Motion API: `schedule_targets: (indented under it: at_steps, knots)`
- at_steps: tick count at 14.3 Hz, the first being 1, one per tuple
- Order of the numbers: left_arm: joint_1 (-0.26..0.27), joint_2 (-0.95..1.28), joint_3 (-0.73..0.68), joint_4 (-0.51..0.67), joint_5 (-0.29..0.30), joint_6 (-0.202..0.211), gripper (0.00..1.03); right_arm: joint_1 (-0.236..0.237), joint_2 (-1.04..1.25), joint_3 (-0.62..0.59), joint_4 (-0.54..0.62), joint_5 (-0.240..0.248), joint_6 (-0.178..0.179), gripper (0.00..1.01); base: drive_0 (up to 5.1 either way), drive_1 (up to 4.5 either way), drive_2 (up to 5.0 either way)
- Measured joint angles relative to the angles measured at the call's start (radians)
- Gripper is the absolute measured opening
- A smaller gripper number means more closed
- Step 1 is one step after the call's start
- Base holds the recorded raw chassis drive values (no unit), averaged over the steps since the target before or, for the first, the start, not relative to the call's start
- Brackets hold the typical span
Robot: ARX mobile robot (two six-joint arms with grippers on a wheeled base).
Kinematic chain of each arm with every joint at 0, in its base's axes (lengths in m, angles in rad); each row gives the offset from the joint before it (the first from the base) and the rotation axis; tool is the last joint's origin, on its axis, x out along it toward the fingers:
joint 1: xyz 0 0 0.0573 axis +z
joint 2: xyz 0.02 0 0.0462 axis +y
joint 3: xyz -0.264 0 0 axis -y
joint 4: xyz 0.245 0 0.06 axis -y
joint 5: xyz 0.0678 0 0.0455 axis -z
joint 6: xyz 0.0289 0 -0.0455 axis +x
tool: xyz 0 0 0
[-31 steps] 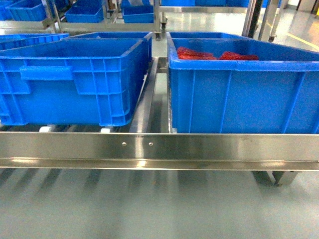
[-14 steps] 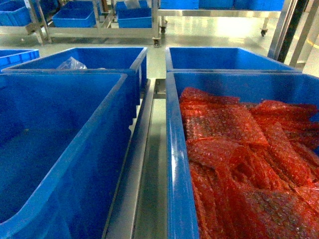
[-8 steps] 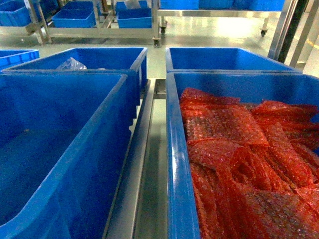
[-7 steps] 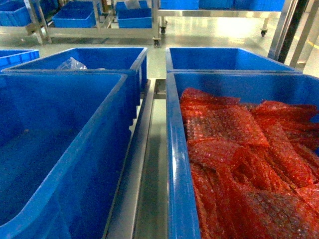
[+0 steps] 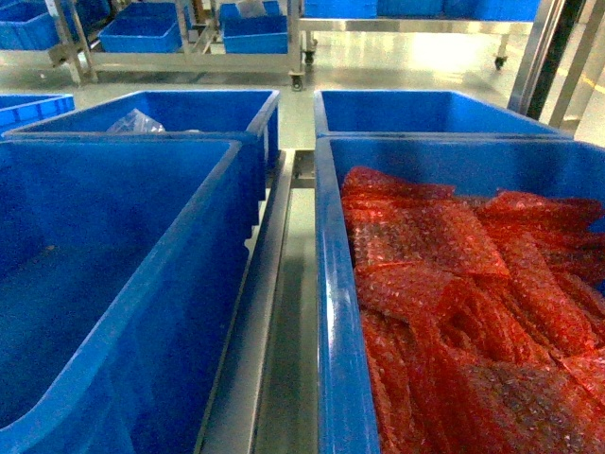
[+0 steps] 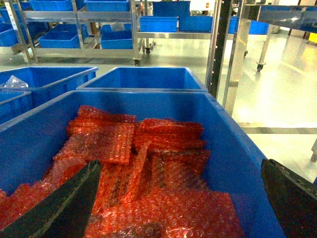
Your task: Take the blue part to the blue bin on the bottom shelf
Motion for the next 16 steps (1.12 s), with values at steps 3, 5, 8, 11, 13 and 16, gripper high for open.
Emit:
schedule_targets:
  at_steps: [3, 5, 8, 11, 13, 16]
  knots:
    - [0.000, 0.000, 0.000, 0.000, 0.000, 0.000, 0.44, 0.000, 0.000, 0.000, 0.000, 0.000, 0.000, 0.98, 0.0, 0.00, 0.0]
    - [0.000, 0.000, 0.000, 0.000, 0.000, 0.000, 0.44, 0.000, 0.000, 0.000, 0.000, 0.000, 0.000, 0.98, 0.0, 0.00, 0.0]
    - [0.000, 0.000, 0.000, 0.000, 0.000, 0.000, 0.44, 0.000, 0.000, 0.000, 0.000, 0.000, 0.000, 0.98, 0.0, 0.00, 0.0]
    - [0.000, 0.000, 0.000, 0.000, 0.000, 0.000, 0.44, 0.000, 0.000, 0.000, 0.000, 0.000, 0.000, 0.98, 0.0, 0.00, 0.0]
    - [0.000, 0.000, 0.000, 0.000, 0.000, 0.000, 0.44, 0.000, 0.000, 0.000, 0.000, 0.000, 0.000, 0.98, 0.0, 0.00, 0.0]
    - [0.000, 0.000, 0.000, 0.000, 0.000, 0.000, 0.44, 0.000, 0.000, 0.000, 0.000, 0.000, 0.000, 0.98, 0.0, 0.00, 0.0]
